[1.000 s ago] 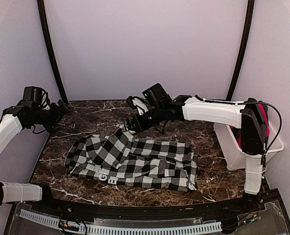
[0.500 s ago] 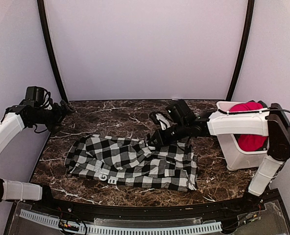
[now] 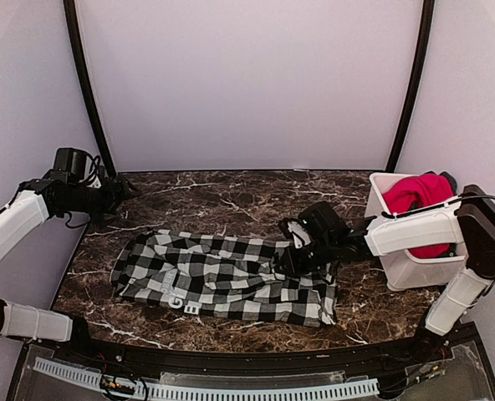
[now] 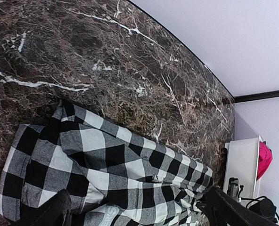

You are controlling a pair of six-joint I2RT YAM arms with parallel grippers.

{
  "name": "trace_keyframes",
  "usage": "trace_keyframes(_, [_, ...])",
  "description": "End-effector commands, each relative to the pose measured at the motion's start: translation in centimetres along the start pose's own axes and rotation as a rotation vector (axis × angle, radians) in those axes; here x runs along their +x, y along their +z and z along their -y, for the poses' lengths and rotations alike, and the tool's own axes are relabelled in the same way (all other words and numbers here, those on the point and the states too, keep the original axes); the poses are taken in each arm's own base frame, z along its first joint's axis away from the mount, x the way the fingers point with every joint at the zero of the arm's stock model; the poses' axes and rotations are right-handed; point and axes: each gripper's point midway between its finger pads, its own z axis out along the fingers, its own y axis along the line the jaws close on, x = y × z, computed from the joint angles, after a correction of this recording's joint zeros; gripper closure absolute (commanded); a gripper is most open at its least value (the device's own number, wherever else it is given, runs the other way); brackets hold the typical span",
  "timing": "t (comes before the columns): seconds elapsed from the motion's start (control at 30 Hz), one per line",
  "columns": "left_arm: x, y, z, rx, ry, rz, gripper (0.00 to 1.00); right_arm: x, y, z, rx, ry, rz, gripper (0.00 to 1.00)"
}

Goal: Fold and stack the mixed laundry pile
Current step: Adjust the rectangle-folded shirt at the center of the board.

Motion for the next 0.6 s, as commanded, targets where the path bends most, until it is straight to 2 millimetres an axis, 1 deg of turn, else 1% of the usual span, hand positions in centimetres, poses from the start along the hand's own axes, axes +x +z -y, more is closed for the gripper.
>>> trace_keyframes(0.0, [1.6, 1.1, 1.3, 0.041, 0.104, -0.038, 0.01, -2.0, -1.1, 0.3, 0.016, 0.004, 0.113, 1.00])
trace_keyframes(0.13, [3.7, 2.2, 2.9, 0.123, 0.165, -0.100, 0.01, -1.7, -1.7, 1.6, 0.087, -0.001, 0.120, 1.00])
trace_keyframes(0.17, [4.7, 2.4, 3.5, 0.150, 0.184, -0.130, 0.01, -1.9, -2.1, 1.6, 0.094, -0.003, 0.128, 0.99])
trace_keyframes(0.2, [5.2, 2.7, 3.6, 0.161, 0.203, -0.145, 0.01, -1.9, -2.5, 1.4, 0.091, -0.007, 0.134, 0.94])
trace_keyframes(0.23, [6.4, 3.1, 4.0, 0.186, 0.221, -0.181, 0.01, -2.1, -3.2, 1.2, 0.084, -0.010, 0.149, 0.90])
trace_keyframes(0.27, [7.0, 3.3, 4.1, 0.199, 0.235, -0.198, 0.01, -2.2, -3.7, 1.0, 0.081, -0.011, 0.162, 0.86])
trace_keyframes(0.3, [8.0, 3.6, 4.2, 0.213, 0.247, -0.227, 0.01, -2.2, -4.2, 0.9, 0.080, -0.012, 0.169, 0.80])
trace_keyframes(0.37, [9.3, 4.1, 4.1, 0.219, 0.264, -0.260, 0.01, -2.3, -5.1, 0.8, 0.085, -0.015, 0.185, 0.60])
trace_keyframes(0.4, [9.8, 4.3, 4.0, 0.217, 0.268, -0.275, 0.01, -2.2, -5.5, 1.0, 0.098, -0.012, 0.182, 0.56])
trace_keyframes(0.5, [11.4, 4.8, 4.2, 0.225, 0.291, -0.316, 0.01, -2.9, -6.8, 0.9, 0.132, -0.038, 0.204, 0.48])
trace_keyframes(0.53, [12.1, 5.0, 4.5, 0.231, 0.304, -0.334, 0.01, -3.3, -7.0, 0.8, 0.135, -0.047, 0.217, 0.44])
trace_keyframes(0.57, [12.3, 5.1, 4.9, 0.244, 0.312, -0.333, 0.01, -3.9, -7.2, 0.4, 0.129, -0.057, 0.230, 0.42])
